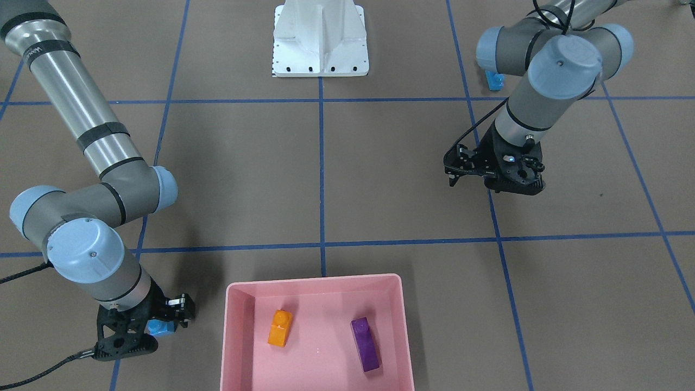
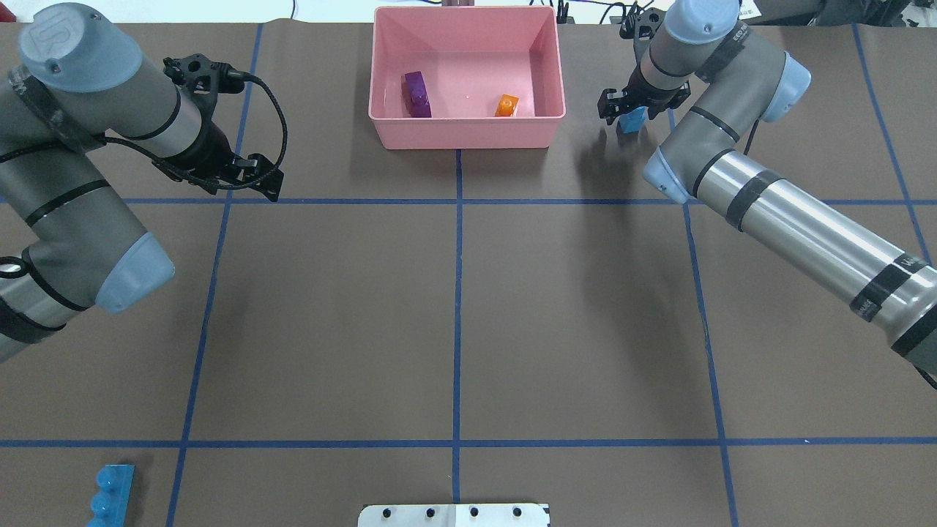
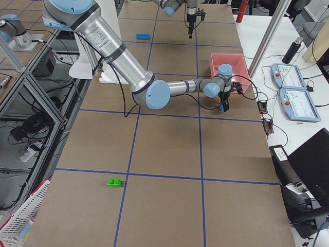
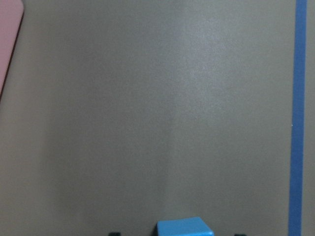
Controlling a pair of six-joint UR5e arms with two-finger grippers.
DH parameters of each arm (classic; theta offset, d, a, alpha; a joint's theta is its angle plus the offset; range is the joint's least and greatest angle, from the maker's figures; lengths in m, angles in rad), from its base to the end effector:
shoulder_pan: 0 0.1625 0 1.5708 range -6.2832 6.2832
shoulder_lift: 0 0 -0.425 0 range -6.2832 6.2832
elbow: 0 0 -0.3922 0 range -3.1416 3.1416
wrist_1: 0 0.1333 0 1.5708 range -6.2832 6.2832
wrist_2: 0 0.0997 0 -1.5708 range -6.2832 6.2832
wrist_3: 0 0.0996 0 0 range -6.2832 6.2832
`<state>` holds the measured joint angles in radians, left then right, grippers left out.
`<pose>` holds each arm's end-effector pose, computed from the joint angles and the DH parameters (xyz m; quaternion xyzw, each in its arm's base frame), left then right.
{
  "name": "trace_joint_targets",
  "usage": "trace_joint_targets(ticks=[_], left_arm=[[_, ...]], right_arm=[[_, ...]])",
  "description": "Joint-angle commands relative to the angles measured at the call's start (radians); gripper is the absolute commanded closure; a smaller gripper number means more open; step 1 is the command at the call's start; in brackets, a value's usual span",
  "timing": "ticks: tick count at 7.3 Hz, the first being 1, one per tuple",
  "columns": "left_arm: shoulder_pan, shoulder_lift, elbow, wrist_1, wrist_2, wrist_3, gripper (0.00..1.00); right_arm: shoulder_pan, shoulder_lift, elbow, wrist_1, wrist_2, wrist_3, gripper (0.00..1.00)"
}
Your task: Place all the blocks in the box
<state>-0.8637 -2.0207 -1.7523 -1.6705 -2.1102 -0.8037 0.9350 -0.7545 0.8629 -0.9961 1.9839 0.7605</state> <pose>0.3486 -0.5344 0.3107 0.0802 0.4174 0.0517 0.9037 -0.4204 -0.7268 0.4190 0.1269 -0.3588 -0.0111 0.9247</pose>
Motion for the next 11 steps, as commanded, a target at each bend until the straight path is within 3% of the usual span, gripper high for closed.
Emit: trace_joint_targets(ticks=[1,2,3,4,7,10,11], left_arm=[[0.000,-0.001,0.004,0.000,0.001,-0.002,0.00],[0.000,-0.003,0.004,0.000,-0.001,-0.002,0.00],[0.000,-0.003,0.004,0.000,-0.001,-0.002,0.00],[0.000,-0.003,0.002,0.000,-0.001,-0.003,0.00],[0.002,-0.004,-0.006,0.000,-0.002,-0.012,0.00],[0.008,-0.004,-0.009,0.000,-0.004,-0.014,0.00],[0.008,-0.004,-0.009,0.000,-0.004,-0.017,0.00]], right_arm=[[0.002,-0.002,0.005,0.001,0.006,0.003,0.51],[0.008,-0.003,0.011,0.001,0.007,0.002,0.57],[0.019,-0.005,0.021,-0.001,0.024,0.003,0.72],[0.045,-0.006,0.048,-0.004,0.060,0.005,0.99],[0.091,0.047,0.106,-0.012,0.098,0.164,1.00],[0.088,0.258,0.078,-0.230,0.096,0.256,1.00],[0.050,0.327,0.017,-0.230,0.082,0.293,1.00]])
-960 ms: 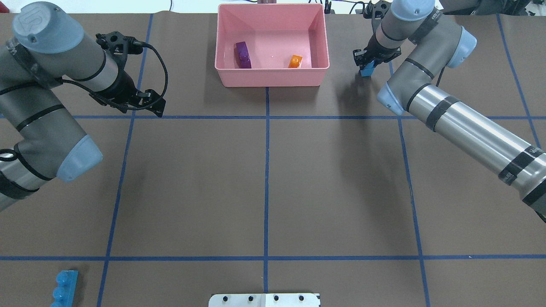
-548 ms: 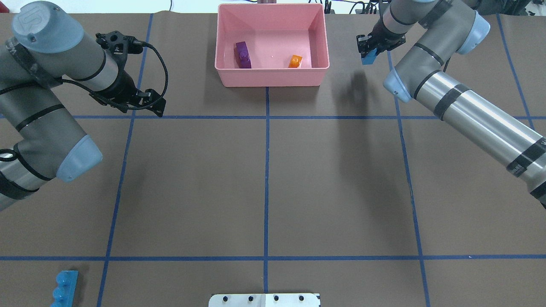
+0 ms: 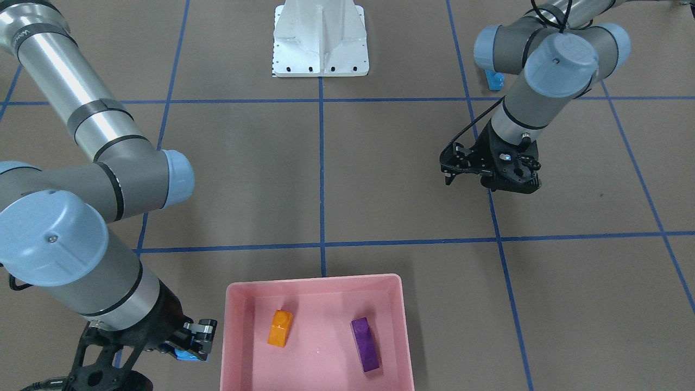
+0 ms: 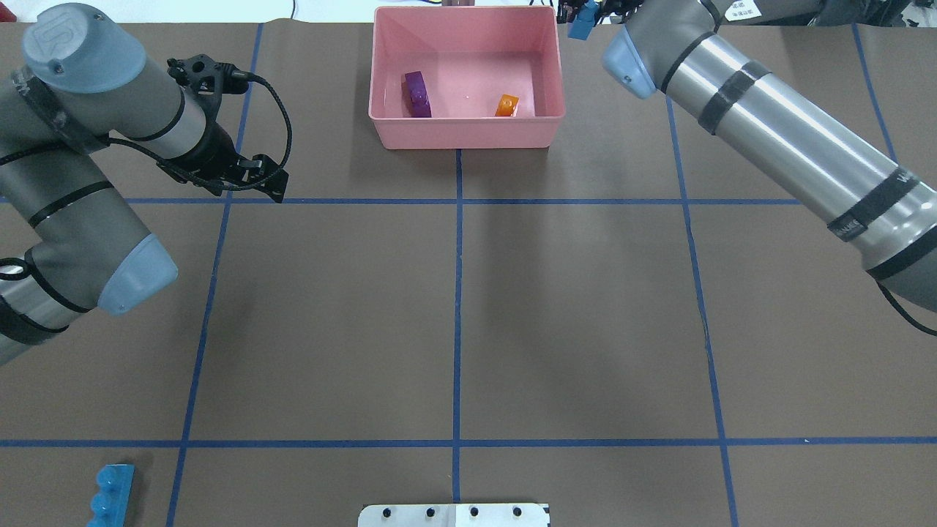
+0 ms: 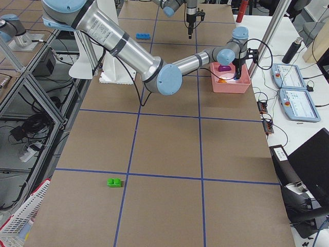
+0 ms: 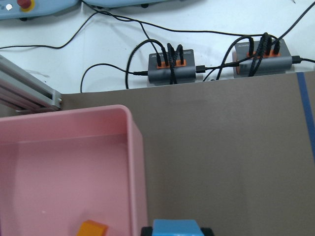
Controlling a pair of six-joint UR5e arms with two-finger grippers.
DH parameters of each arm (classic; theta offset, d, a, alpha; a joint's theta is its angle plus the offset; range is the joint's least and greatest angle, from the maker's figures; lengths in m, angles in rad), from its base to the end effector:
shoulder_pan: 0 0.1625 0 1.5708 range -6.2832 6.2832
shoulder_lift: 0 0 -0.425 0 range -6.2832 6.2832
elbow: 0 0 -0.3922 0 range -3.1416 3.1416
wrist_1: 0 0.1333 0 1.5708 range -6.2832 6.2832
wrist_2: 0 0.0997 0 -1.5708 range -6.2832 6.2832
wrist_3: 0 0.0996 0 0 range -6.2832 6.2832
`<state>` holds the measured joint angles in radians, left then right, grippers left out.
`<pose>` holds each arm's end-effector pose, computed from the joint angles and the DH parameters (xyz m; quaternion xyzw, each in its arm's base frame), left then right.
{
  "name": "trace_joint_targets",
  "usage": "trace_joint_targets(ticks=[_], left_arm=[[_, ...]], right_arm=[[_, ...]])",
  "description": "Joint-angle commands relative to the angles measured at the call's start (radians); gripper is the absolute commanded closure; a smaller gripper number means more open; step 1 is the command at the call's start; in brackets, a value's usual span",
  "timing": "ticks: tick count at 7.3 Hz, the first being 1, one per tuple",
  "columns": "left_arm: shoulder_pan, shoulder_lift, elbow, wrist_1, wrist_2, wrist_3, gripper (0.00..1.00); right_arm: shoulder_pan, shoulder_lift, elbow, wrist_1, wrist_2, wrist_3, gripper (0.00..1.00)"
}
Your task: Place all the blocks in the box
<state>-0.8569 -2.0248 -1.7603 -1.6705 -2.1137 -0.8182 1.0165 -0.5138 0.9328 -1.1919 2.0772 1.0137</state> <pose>0.3515 -0.5307 0.3045 0.0789 0.4226 0.0504 0.9015 -0.3806 -0.7763 0.2013 0.1033 -0.4290 0.1084 0.8908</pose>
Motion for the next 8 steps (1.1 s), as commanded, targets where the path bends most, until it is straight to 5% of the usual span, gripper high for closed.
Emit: trace_joint_targets(ticks=[1,4,5,6,8], left_arm=[[0.001,0.000,0.001,0.000,0.000,-0.003,0.00],[0.016,0.000,0.010,-0.002,0.001,-0.004,0.00],[0.022,-0.002,0.010,-0.003,0.003,-0.007,0.00],[0.027,-0.002,0.010,-0.003,0.003,-0.018,0.00],[0.030,0.000,0.007,-0.002,0.004,-0.018,0.00]], right_arm=[[-0.083,0.169,-0.131,-0.031,-0.076,0.078,1.00],[-0.203,0.205,-0.264,0.153,-0.248,0.244,1.00],[-0.210,0.205,-0.267,0.153,-0.250,0.250,0.64],[-0.216,0.204,-0.272,0.153,-0.253,0.247,0.12],[-0.219,0.204,-0.273,0.153,-0.253,0.235,0.01]])
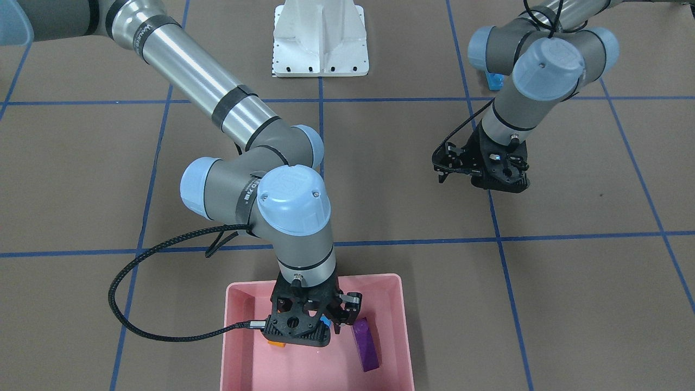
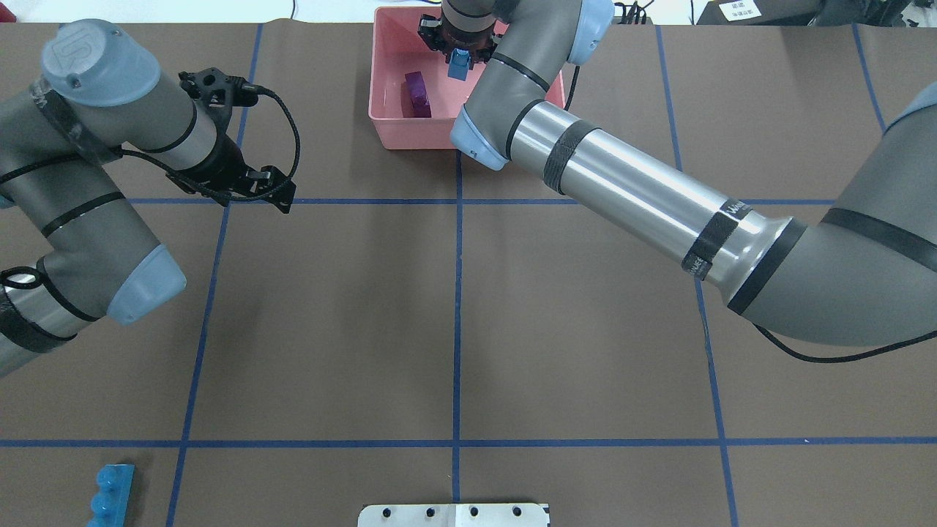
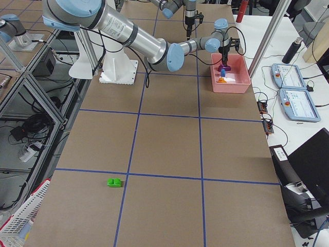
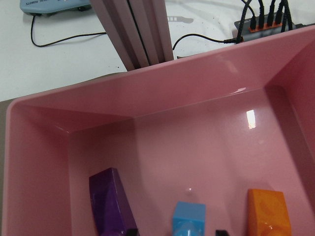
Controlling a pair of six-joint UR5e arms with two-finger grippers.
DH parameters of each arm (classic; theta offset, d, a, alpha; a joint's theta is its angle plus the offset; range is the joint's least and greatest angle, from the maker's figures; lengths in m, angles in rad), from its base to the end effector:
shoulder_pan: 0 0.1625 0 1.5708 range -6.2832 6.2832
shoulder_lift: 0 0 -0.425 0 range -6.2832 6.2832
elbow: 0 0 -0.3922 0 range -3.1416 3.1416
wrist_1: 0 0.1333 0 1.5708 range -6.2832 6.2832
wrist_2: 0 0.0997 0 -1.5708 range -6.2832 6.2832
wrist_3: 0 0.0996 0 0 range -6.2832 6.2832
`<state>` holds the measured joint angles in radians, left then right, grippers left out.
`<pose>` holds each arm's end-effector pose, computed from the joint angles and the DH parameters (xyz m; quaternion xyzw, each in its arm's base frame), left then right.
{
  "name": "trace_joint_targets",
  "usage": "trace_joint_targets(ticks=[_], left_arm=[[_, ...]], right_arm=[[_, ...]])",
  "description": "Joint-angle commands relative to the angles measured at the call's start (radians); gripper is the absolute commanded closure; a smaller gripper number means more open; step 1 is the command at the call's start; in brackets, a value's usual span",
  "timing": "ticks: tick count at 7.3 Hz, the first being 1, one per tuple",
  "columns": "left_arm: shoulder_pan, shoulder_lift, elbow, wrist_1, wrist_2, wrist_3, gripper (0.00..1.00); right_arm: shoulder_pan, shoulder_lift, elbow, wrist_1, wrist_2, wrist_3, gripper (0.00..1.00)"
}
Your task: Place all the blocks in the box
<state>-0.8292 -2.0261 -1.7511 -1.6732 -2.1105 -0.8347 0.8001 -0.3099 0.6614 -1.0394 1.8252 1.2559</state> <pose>0.3675 -0.5228 0.3075 0.0688 0.4218 0.0542 0.9024 -0.5568 -0.7288 0.1412 0.1269 -0.4203 0.1628 0.8836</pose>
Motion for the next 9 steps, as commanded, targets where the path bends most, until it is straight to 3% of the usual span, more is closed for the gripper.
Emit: trace_joint_targets(ticks=[1,3,4,5,7,9], left_arm=[[0.002,0.004,-0.004,0.003,0.001,0.000,0.00],[0.004,0.026,-0.043,0.007,0.000,0.002,0.00],[0.005,0.083,-0.098,0.007,0.000,0.002,0.00],[0.005,0.149,-0.167,0.009,0.000,0.003,0.00],[0.018,0.289,-0.293,0.023,0.003,0.002,0.00],[0.074,0.425,-0.393,0.044,0.007,-0.071,0.00]], right_arm=[[-0.001,0.000,0.000,0.001,0.002,-0.016,0.01],[0.013,0.002,0.010,-0.007,0.011,-0.047,0.00],[0.031,0.000,0.041,-0.037,0.058,-0.055,0.00],[0.053,-0.015,0.125,-0.132,0.104,-0.071,0.00],[0.071,-0.131,0.434,-0.395,0.141,-0.148,0.00],[0.099,-0.345,0.762,-0.509,0.204,-0.173,0.00]])
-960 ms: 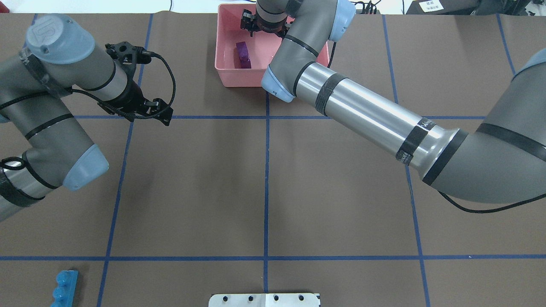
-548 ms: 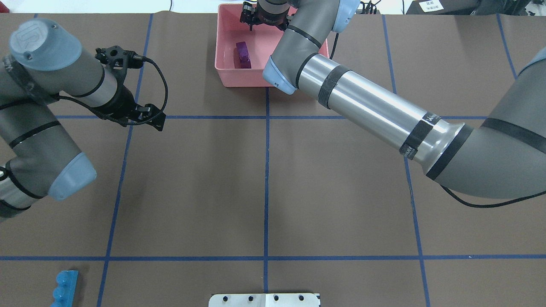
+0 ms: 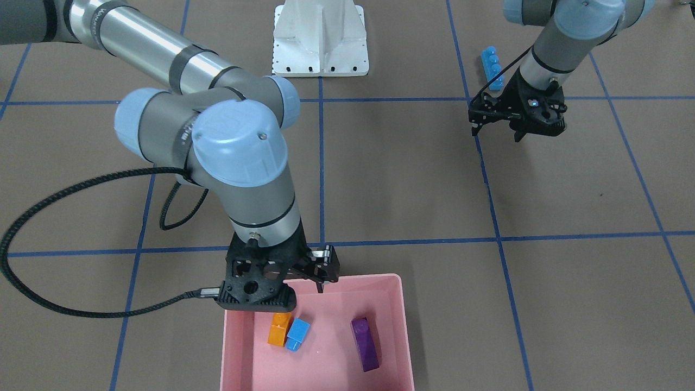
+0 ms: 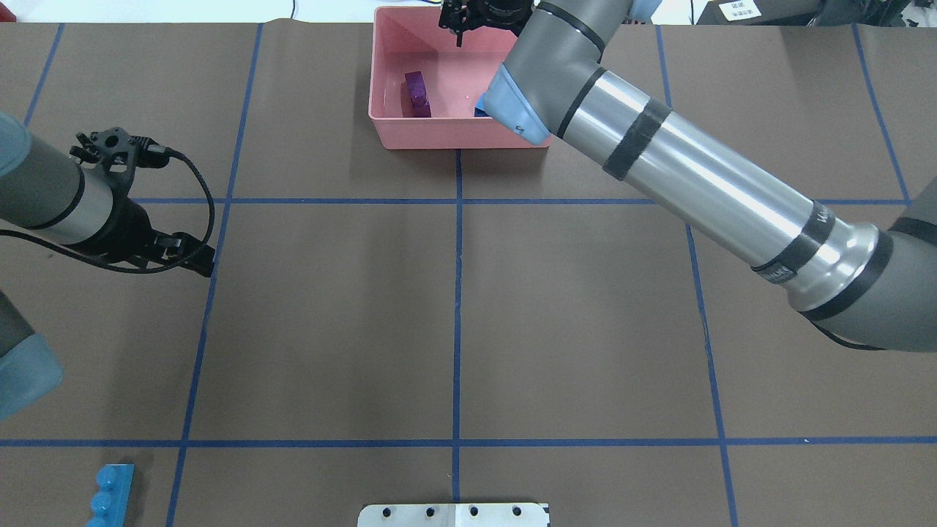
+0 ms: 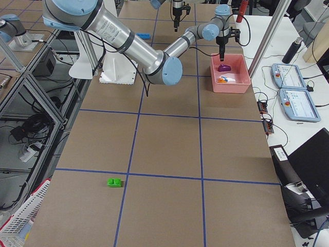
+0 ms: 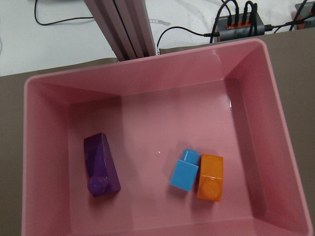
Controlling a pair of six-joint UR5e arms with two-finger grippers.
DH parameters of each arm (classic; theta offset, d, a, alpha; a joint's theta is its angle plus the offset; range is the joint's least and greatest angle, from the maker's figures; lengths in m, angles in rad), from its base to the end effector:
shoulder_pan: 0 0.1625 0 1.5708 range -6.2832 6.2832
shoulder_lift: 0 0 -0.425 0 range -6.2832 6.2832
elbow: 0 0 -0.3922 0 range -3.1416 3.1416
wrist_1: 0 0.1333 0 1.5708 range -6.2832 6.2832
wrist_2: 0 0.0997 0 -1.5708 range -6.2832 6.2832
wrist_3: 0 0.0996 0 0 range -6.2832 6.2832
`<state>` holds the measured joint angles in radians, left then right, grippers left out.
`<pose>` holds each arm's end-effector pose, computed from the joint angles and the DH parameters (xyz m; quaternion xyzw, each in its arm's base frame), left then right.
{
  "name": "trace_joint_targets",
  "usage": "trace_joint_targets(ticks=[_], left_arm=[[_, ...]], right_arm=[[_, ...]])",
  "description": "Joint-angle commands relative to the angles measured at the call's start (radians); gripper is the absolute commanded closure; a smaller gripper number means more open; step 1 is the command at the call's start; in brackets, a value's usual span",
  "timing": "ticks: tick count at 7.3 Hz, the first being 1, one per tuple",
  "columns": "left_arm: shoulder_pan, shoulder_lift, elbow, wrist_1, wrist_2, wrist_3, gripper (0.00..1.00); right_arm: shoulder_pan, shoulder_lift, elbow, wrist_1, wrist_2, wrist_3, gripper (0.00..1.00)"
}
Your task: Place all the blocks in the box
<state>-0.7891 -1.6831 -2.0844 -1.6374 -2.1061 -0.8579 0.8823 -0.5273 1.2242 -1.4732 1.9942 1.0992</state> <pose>0.2915 -0.4108 0.3573 0.0415 0.4090 0.0551 0.9099 -0.4387 -0.6785 0.1171 0.0859 -0.4162 0.1042 0.8992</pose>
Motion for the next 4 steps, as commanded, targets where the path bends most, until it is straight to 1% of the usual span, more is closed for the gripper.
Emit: trace_joint_targets(ticks=[1,2,3,4], left_arm=[[0.119,0.127,-0.092,0.007,0.067,-0.161,0.00],[0.221,0.158,-0.103,0.007,0.130,-0.247,0.00],[0.270,0.190,-0.108,0.007,0.133,-0.262,0.00],[0.321,0.253,-0.126,0.007,0.133,-0.263,0.00]], right_arm=[[0.024,-0.252,0.365,-0.120,0.049,-0.047,0.00],[0.029,-0.370,0.529,-0.187,0.054,-0.105,0.00],[0.032,-0.481,0.672,-0.252,0.054,-0.158,0.00],[0.036,-0.599,0.786,-0.263,0.054,-0.203,0.00]])
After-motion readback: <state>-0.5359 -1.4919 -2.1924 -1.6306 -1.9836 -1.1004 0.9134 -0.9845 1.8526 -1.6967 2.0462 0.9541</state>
